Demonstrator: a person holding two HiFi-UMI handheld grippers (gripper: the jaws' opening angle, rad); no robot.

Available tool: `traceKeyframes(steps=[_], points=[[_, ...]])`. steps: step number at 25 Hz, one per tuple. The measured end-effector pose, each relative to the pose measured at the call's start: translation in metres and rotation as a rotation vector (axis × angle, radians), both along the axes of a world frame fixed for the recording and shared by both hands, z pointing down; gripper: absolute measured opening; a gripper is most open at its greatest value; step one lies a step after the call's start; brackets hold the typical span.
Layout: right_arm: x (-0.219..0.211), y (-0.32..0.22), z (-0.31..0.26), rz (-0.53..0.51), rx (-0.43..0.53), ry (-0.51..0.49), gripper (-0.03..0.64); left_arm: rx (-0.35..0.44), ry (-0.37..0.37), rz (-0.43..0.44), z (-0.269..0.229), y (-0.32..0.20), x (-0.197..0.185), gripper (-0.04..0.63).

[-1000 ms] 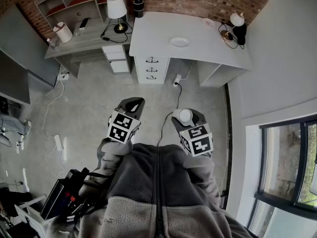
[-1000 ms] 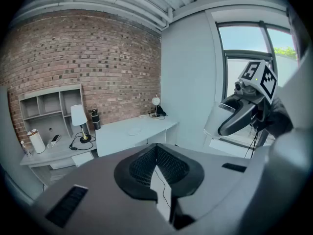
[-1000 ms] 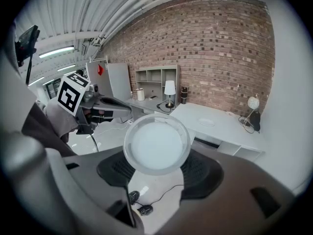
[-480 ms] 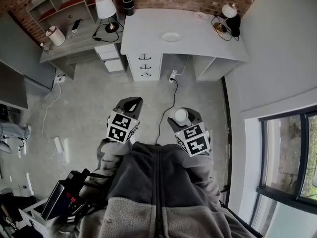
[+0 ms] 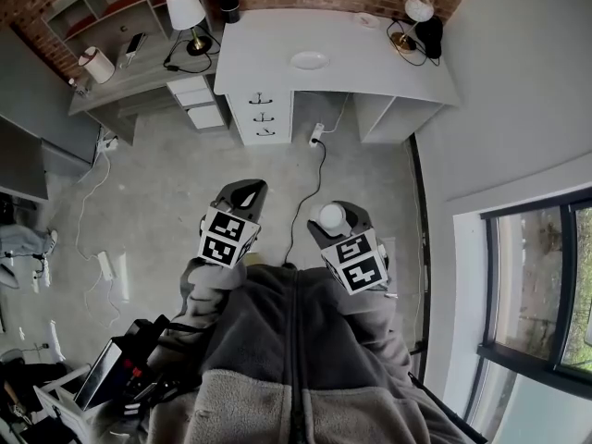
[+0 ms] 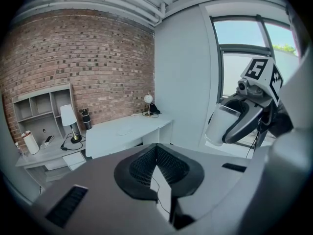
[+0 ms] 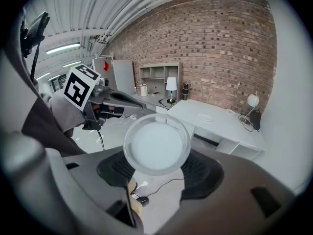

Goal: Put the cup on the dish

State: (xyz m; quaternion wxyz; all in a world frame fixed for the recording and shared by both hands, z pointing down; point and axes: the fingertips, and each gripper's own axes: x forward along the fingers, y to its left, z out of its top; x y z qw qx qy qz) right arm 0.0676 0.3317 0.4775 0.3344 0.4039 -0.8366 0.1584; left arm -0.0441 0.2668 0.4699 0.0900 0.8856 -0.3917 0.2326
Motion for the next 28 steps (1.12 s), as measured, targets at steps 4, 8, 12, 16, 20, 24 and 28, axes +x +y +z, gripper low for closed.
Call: traceKeyframes(steps=[4,8,12,16,20,24,28], points=[[0.004,0.008,0.001,-0.014,0.0,-0.01,0.259,0.018,-0.003,0.0,-0.002,0.011,0.009,0.006],[0.005,0.014,0.005,-0.017,-0.009,-0.02,0.259,0.008,-0.009,-0.023,0.002,0.017,0.005,0.006],[0.005,0.019,0.009,-0.013,-0.019,-0.027,0.259,0.001,-0.013,-0.037,0.006,0.024,-0.002,0.006],[0.001,0.0,0.021,-0.016,-0.036,-0.028,0.259,-0.006,-0.005,-0.057,0.019,-0.002,-0.01,0.006],[0.002,-0.028,0.034,0.0,-0.052,-0.024,0.259,-0.007,0.008,-0.058,0.032,-0.04,-0.01,0.006],[0.014,-0.024,0.028,0.03,-0.041,-0.018,0.259,0.007,0.019,-0.054,0.024,-0.042,-0.004,0.006],[0.026,-0.031,0.015,0.052,-0.023,-0.015,0.259,0.02,0.032,-0.057,0.014,-0.053,0.002,0.006]])
